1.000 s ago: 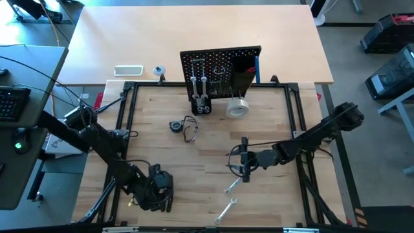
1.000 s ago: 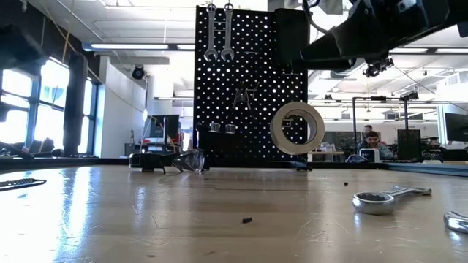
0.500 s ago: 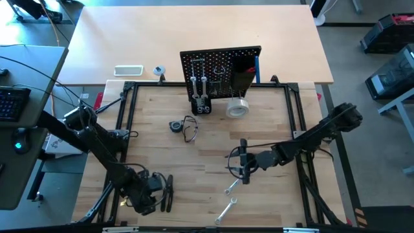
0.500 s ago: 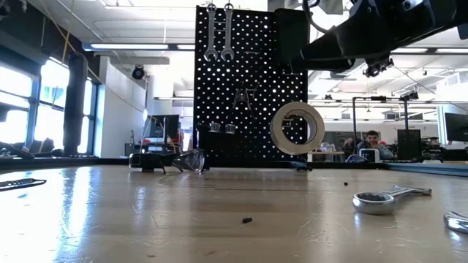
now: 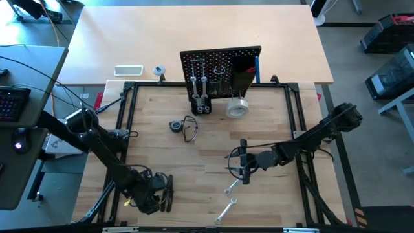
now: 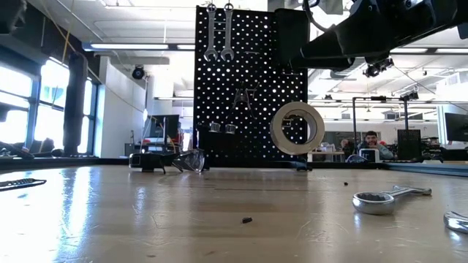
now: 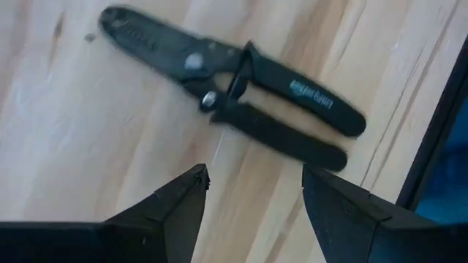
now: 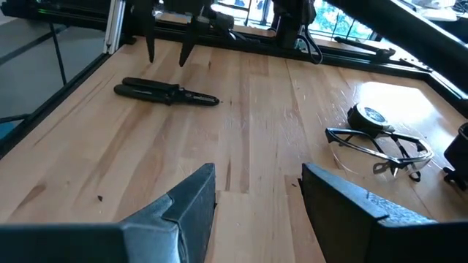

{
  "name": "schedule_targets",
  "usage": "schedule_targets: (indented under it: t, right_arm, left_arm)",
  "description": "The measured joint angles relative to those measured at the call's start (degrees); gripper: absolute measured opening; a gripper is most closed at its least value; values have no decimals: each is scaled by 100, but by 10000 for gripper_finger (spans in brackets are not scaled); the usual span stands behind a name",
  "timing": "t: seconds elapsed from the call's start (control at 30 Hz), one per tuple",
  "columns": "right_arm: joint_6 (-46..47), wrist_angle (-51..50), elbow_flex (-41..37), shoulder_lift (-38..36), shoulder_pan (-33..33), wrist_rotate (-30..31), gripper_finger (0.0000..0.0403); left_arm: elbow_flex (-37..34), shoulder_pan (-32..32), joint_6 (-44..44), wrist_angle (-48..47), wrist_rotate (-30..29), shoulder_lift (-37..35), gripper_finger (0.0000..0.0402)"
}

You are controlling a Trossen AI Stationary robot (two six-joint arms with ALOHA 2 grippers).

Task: Hang tools onto peg board
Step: Put the black wire stripper into the top black bin on the pegboard

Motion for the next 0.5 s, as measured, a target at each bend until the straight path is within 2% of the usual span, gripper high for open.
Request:
schedule_targets:
  t: [0.37,0.5]
  right_arm:
    - [-2,2,4,0,4,-11,194]
    - [-4,2,4,0,4,-11,194]
  left_arm:
    - [37,589,365,146,9,952,213]
    - [52,835,773,476,-412,1119,213]
